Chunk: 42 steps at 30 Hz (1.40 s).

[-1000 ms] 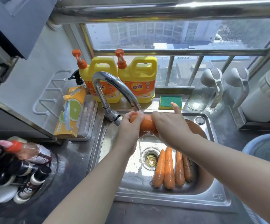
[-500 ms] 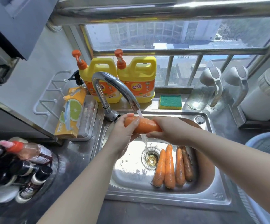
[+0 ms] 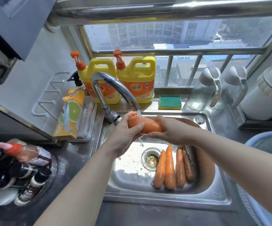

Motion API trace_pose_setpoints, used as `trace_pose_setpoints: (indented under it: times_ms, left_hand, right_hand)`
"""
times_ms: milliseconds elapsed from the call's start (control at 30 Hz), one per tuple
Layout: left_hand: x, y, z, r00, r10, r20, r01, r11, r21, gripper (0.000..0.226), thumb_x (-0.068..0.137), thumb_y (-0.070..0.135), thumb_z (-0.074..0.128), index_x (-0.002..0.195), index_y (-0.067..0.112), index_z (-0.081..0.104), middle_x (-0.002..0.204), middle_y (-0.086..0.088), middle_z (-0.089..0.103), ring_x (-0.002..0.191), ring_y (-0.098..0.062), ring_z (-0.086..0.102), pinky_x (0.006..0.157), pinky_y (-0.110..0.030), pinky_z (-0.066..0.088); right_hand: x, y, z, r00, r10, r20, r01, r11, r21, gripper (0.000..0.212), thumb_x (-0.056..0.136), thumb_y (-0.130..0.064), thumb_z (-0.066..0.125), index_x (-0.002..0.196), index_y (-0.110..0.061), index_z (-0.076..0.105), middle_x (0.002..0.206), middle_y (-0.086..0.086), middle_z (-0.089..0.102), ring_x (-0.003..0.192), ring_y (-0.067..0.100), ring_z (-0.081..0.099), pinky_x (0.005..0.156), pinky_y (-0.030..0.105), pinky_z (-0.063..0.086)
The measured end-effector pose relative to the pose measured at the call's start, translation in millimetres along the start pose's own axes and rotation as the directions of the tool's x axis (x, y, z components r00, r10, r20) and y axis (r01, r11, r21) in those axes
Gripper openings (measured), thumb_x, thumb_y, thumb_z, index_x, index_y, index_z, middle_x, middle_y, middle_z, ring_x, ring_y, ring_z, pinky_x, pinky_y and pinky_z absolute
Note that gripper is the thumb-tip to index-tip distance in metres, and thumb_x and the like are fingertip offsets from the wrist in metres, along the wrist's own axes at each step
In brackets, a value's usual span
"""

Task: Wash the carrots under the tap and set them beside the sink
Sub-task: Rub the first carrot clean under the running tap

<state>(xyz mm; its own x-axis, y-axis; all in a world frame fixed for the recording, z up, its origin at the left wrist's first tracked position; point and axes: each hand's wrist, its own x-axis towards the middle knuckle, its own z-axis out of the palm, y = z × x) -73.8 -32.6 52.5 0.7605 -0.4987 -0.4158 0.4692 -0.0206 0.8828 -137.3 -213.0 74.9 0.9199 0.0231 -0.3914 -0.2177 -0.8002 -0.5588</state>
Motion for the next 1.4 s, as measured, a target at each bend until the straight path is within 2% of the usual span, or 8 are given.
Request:
trace_pose_setpoints:
  times_ms: [100,267,500,667,900,1100,1267,1400]
  left_hand:
    - [2,4,-11,0.997,-0.025,0.078,0.027,0.999,-0.026,0.052,0.097,0.006,0.06,0.145,0.014,0.044,0.144,-0.018,0.043,0.12,-0.031,0.062,0.093,-0.032,0.057]
    - [0,3,-21,0.994,-0.034,0.106,0.039,0.998,-0.046,0.046,0.098,0.008,0.058,0.142,0.014,0.051,0.141,-0.021,0.051,0.121,-0.032,0.063,0.091,-0.032,0.057]
    - [-3,-5,-5,0.997,0.05,-0.053,-0.041,0.985,0.166,0.044,0.096,0.028,0.065,0.136,0.016,0.051,0.124,-0.015,0.064,0.097,-0.026,0.074,0.077,-0.032,0.06]
    - [3,-1,11,0.947,0.11,-0.302,-0.019,0.957,0.29,0.037,0.106,0.045,0.039,0.119,0.014,0.055,0.107,-0.016,0.065,0.082,-0.026,0.069,0.057,-0.032,0.055]
    - [-9,0,-5,0.997,0.003,0.077,-0.017,0.981,0.193,0.03,0.102,0.021,0.056,0.13,0.025,0.047,0.119,-0.012,0.061,0.094,-0.024,0.074,0.073,-0.029,0.059]
    - [6,-4,17,0.971,0.065,-0.229,-0.011,0.973,0.232,0.028,0.104,0.03,0.052,0.129,0.019,0.049,0.093,-0.009,0.061,0.06,-0.015,0.058,0.056,-0.028,0.053]
    - [5,4,6,1.0,-0.021,0.013,0.021,1.0,0.015,0.036,0.106,0.014,0.048,0.141,0.008,0.04,0.105,-0.017,0.054,0.065,-0.016,0.062,0.065,-0.026,0.056]
    - [5,-1,13,0.99,0.058,-0.132,-0.037,0.988,0.153,0.042,0.101,0.022,0.06,0.138,0.012,0.044,0.095,-0.01,0.059,0.06,-0.013,0.059,0.06,-0.028,0.055]
  right_hand:
    - [0,3,-4,1.0,0.003,0.002,-0.003,0.981,0.195,0.042,0.093,-0.052,0.063,0.118,-0.022,0.049,0.09,-0.008,0.065,0.073,0.005,0.058,0.063,0.024,0.042]
    - [0,12,-10,0.998,-0.003,0.056,-0.022,0.9,0.435,0.038,0.096,-0.054,0.055,0.109,-0.02,0.065,0.095,0.002,0.073,0.07,0.01,0.057,0.065,0.024,0.046]
    - [7,3,-11,1.0,0.003,-0.005,-0.002,0.956,0.292,0.042,0.096,-0.058,0.052,0.092,-0.019,0.068,0.076,-0.004,0.071,0.06,0.007,0.053,0.059,0.019,0.039]
    - [6,-10,1,0.991,-0.105,-0.084,0.107,0.994,0.015,0.035,0.085,-0.048,0.075,0.103,-0.019,0.064,0.083,-0.006,0.063,0.071,0.011,0.057,0.06,0.023,0.042]
    - [4,7,-11,0.998,-0.018,0.052,0.01,0.988,0.155,0.027,0.09,-0.051,0.068,0.089,-0.023,0.067,0.075,-0.008,0.068,0.06,0.004,0.056,0.055,0.017,0.038]
    - [12,0,-4,0.998,-0.032,-0.058,0.031,0.999,-0.014,0.031,0.087,-0.051,0.071,0.082,-0.025,0.055,0.073,-0.006,0.058,0.063,0.01,0.051,0.054,0.024,0.036]
    - [9,10,-7,0.997,-0.015,-0.071,0.024,0.991,0.131,0.036,0.087,-0.05,0.072,0.091,-0.016,0.064,0.074,-0.003,0.061,0.065,0.014,0.053,0.057,0.026,0.038]
    - [11,4,-3,0.995,-0.045,-0.086,0.051,0.997,0.061,0.03,0.088,-0.048,0.072,0.089,-0.021,0.06,0.074,-0.005,0.06,0.062,0.008,0.051,0.055,0.024,0.036]
